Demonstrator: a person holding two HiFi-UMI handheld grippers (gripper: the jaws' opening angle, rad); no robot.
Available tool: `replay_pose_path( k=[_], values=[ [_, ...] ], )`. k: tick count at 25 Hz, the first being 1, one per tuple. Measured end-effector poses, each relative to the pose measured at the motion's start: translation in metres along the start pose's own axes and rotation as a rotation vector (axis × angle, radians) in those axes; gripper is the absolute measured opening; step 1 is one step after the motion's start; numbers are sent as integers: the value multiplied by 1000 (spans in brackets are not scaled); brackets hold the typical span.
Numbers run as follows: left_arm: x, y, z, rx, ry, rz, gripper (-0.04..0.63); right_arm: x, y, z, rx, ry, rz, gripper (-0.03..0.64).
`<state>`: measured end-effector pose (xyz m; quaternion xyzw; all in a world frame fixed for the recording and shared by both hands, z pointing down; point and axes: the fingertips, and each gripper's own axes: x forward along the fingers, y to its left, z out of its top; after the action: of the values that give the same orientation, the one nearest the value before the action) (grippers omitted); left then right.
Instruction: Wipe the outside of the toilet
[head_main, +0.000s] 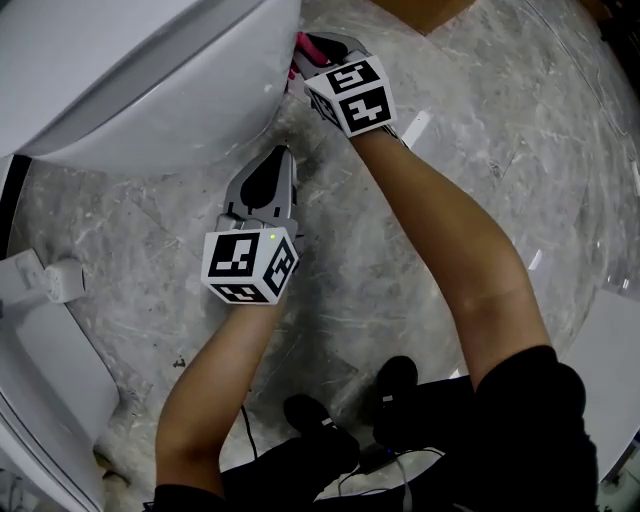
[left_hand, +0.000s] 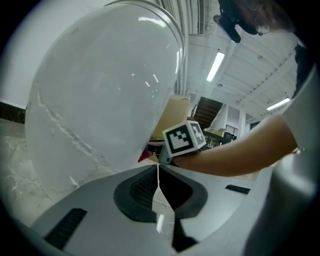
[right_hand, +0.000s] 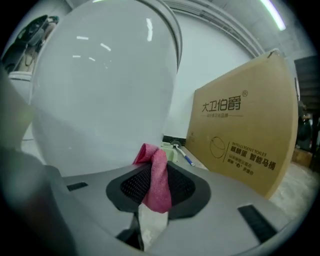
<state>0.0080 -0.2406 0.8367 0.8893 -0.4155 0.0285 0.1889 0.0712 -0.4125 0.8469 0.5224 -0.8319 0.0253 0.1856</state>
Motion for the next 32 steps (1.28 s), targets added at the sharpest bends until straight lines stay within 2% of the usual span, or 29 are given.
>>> replay_pose_path(
  k=[6,8,10,13,15,17,19,22,25,28,32],
  values=[
    [-8,-14,-2,94,4,-46,14,1,-9,6,19,-10,-116,114],
    [-18,-7,1,116,1,-44,14,-20,-11,3,71,-31,-166,115],
    [-30,6,1,136,8,-32,14,-52,3,-5,170,-66,-184,115],
    [-49,40,-4,130,35,21,14,-97,51,-14,308,-136,-145,115],
    [-64,65,-6,130,54,59,14,-118,95,-27,402,-130,-123,115],
    [-80,84,-11,162,76,82,14,-124,148,-35,472,-123,-66,115],
    [-95,99,-17,190,95,99,14,-117,196,-36,494,-129,10,117],
    [-120,125,-27,190,113,153,14,-88,248,-36,495,-117,83,117],
    [-139,141,-31,206,121,188,14,-55,266,-39,535,-100,65,117],
    [-147,142,-34,232,130,191,14,-29,269,-42,634,-71,11,117],
    [-153,145,-32,205,114,218,14,-8,274,-48,679,-24,-14,117]
  ],
)
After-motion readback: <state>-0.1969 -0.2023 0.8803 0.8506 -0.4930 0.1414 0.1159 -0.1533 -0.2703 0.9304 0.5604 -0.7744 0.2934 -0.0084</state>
